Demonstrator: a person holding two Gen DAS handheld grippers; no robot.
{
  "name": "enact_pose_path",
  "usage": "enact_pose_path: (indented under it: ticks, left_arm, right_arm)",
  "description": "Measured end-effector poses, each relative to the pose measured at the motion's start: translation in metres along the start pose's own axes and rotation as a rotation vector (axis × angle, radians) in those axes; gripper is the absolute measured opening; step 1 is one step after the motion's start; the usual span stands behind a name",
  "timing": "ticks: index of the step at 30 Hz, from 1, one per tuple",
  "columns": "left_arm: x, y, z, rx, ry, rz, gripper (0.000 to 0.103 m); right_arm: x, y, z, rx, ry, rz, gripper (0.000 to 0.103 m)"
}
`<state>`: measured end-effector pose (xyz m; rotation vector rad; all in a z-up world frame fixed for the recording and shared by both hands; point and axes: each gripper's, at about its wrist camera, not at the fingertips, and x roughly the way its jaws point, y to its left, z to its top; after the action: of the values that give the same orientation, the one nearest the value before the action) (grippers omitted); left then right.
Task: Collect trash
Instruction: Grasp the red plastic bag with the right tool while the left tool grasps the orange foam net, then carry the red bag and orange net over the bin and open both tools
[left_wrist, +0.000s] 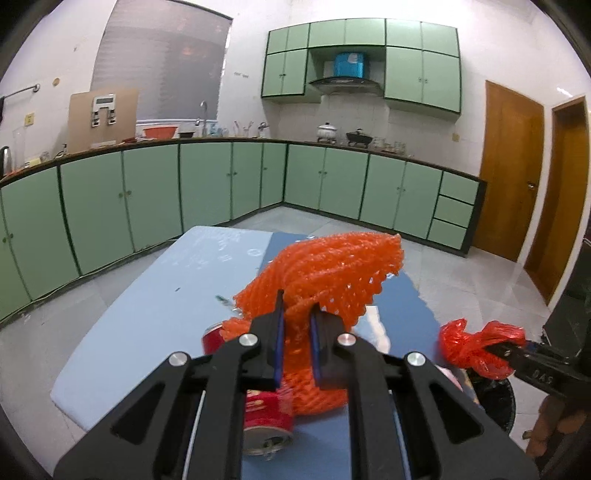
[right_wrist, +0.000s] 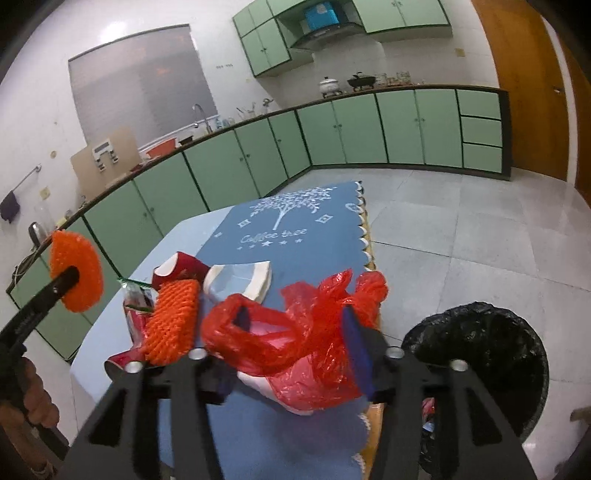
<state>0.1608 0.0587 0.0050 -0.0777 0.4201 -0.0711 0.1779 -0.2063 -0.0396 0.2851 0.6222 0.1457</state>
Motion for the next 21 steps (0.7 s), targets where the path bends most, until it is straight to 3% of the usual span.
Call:
enact_pose_path:
  ticks: [4,6,7,8,11,16,21]
  left_arm:
    - [0.004,-0.013,0.000,0.009,0.006,-0.026,0.010]
    - [0.006,-0.018,-0.001,0.012,0.012,-0.036,0.010]
    - [0.007,-0.021,-0.001,0.015,0.015,-0.042,0.010]
    - [0.008,-0.024,-0.001,0.018,0.017,-0.045,0.010]
    - [0.013,-0.037,-0.005,0.040,0.032,-0.061,0.010]
    - [0.019,-0.056,-0.008,0.062,0.045,-0.101,0.010]
    - [0.026,-0.085,-0.010,0.087,0.054,-0.159,0.010]
  right_arm:
    - [0.009,-0.015,0.002,0.064,0.048,0.005,0.070]
    - [0.020,-0.021,-0.002,0.074,0.097,-0.010,0.054]
    - [0.026,-0.025,-0.004,0.086,0.123,0.000,0.031]
    - [0.029,-0.030,-0.007,0.117,0.135,0.025,0.017]
    - [0.031,-0.040,-0.010,0.148,0.132,0.038,0.006]
    - [0.010,-0.053,-0.001,0.157,0.050,0.037,0.005]
    - [-0.019,-0.079,0.010,0.173,-0.025,-0.031,0.005]
